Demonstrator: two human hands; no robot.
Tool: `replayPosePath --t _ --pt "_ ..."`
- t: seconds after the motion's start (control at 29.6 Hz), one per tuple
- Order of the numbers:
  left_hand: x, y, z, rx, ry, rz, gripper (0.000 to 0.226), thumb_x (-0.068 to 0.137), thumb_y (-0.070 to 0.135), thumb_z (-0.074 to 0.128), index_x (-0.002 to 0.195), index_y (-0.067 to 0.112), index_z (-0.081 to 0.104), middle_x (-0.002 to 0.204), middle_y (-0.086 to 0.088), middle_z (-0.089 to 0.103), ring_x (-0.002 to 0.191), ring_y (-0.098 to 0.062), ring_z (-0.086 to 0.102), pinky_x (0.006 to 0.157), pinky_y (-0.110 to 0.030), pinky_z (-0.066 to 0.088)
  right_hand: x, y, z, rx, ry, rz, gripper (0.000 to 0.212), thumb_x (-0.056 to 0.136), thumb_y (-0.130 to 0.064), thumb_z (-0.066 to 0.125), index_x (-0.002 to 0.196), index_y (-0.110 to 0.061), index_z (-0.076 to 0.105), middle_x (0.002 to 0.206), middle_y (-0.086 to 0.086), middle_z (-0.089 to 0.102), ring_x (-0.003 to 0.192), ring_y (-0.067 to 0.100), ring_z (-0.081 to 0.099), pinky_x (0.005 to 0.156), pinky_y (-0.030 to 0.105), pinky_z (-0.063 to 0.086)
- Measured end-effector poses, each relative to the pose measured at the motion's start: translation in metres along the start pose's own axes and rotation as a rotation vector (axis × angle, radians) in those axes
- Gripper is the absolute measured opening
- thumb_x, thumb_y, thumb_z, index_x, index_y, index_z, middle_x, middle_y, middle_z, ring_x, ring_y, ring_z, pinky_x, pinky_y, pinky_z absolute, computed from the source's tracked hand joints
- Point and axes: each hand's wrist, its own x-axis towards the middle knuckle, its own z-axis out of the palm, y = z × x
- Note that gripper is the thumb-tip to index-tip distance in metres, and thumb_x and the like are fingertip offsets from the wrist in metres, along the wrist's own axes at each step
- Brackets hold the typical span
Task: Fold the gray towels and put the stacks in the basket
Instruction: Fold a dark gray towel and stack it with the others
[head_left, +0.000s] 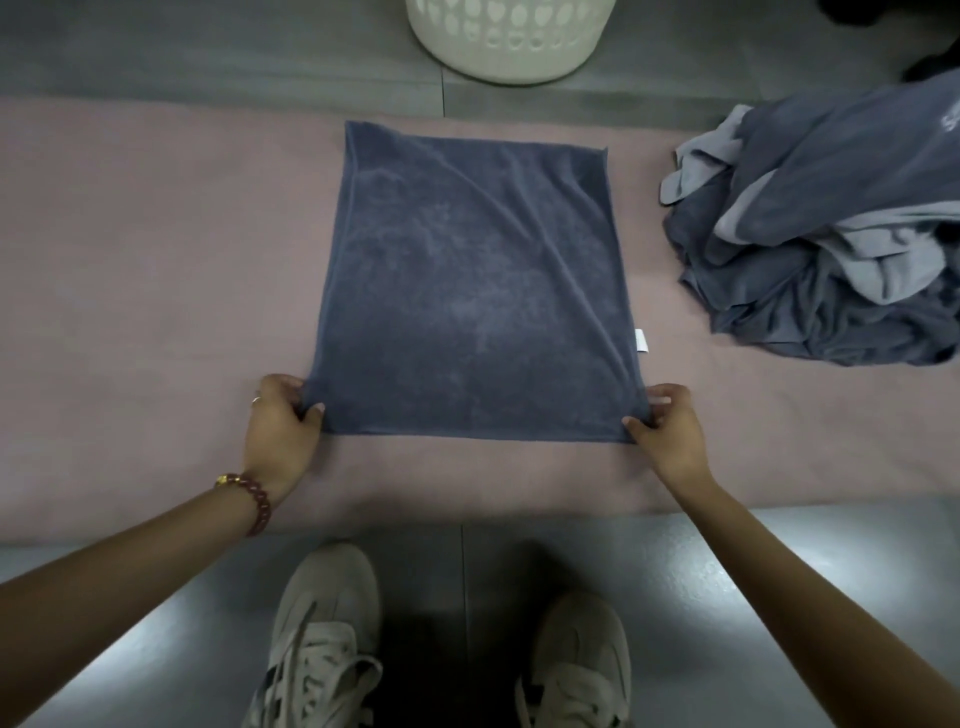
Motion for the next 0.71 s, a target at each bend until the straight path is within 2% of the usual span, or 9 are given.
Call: replayPosePath --t 0.07,0.14,0.2,0.3,0.37,0.51,0.57,0.64,0.71 --pt "0.005 0.001 0.001 0.078 -0.050 -0.094 0.023 0.080 0.016 0.068 0.081 -0.002 0.054 0.079 -0.019 0.053 0.090 -0.044 0.053 0.073 -0.041 0.042 0.003 0.000 0.000 -0.103 -0.031 0.018 0.025 0.079 -0.010 0.071 0.092 -0.004 0.051 0.076 0.006 0.054 0.071 0.022 0.053 0.056 0.024 0.036" --pt "0.004 0.008 0.004 0.153 -0.109 -0.148 0.037 0.080 0.026 0.071 0.092 -0.007 0.060 0.092 -0.029 0.057 0.102 -0.041 0.047 0.083 -0.040 0.038 0.004 -0.003 -0.001 -0.216 -0.083 0.041 0.026 0.079 -0.017 0.072 0.086 0.001 0.055 0.074 0.009 0.056 0.069 0.025 0.054 0.056 0.027 0.034" --pt "0.001 0.016 0.007 0.212 -0.126 -0.122 0.040 0.080 0.024 0.071 0.099 -0.009 0.058 0.099 -0.031 0.057 0.107 -0.041 0.045 0.084 -0.040 0.037 0.006 -0.007 -0.003 -0.229 -0.123 0.067 0.026 0.080 -0.017 0.071 0.089 0.004 0.060 0.077 0.012 0.058 0.072 0.029 0.056 0.057 0.029 0.033" --pt "-0.003 0.024 0.007 0.037 -0.081 -0.070 0.025 0.083 0.009 0.066 0.097 -0.002 0.049 0.093 -0.021 0.056 0.093 -0.034 0.053 0.070 -0.034 0.038 0.004 -0.015 -0.002 -0.196 -0.160 0.105 0.024 0.081 -0.012 0.067 0.093 0.008 0.062 0.080 0.012 0.058 0.074 0.028 0.054 0.058 0.030 0.034" --pt "-0.006 0.027 0.006 -0.089 -0.087 -0.030 0.024 0.086 0.005 0.062 0.094 0.006 0.039 0.086 -0.012 0.051 0.082 -0.028 0.051 0.065 -0.031 0.036 0.001 -0.020 0.000 -0.183 -0.150 0.090 0.023 0.081 -0.010 0.065 0.098 0.004 0.060 0.083 0.010 0.057 0.076 0.025 0.052 0.062 0.030 0.035" --pt "-0.010 0.031 0.005 -0.183 -0.080 0.038 0.021 0.090 0.008 0.059 0.099 0.011 0.040 0.097 -0.013 0.054 0.082 -0.028 0.054 0.070 -0.038 0.045 -0.007 -0.025 0.003 -0.034 -0.074 0.012 0.021 0.081 -0.002 0.062 0.091 -0.006 0.044 0.071 -0.002 0.048 0.066 0.017 0.046 0.052 0.026 0.033" --pt "-0.013 0.032 0.004 -0.257 -0.060 0.001 0.020 0.091 0.009 0.057 0.103 0.014 0.041 0.096 -0.008 0.055 0.081 -0.024 0.053 0.071 -0.033 0.042 -0.007 -0.023 0.003 0.092 -0.018 0.001 0.027 0.079 0.002 0.061 0.092 -0.007 0.039 0.072 -0.003 0.045 0.064 0.013 0.044 0.054 0.023 0.035" --pt "-0.015 0.033 0.003 -0.298 -0.057 -0.008 0.020 0.091 0.008 0.057 0.108 0.013 0.047 0.096 -0.006 0.057 0.080 -0.022 0.054 0.070 -0.029 0.043 -0.006 -0.020 0.002 0.207 -0.015 0.027 0.032 0.080 0.003 0.062 0.096 -0.010 0.038 0.079 -0.001 0.048 0.067 0.014 0.048 0.062 0.027 0.042" --pt "-0.015 0.031 0.000 -0.360 -0.081 -0.007 0.023 0.089 0.002 0.057 0.110 0.011 0.054 0.099 -0.008 0.059 0.085 -0.021 0.056 0.071 -0.019 0.048 -0.003 -0.017 0.000 0.215 -0.053 0.083 0.022 0.083 -0.001 0.062 0.091 -0.011 0.045 0.079 0.004 0.053 0.061 0.014 0.052 0.058 0.029 0.045"
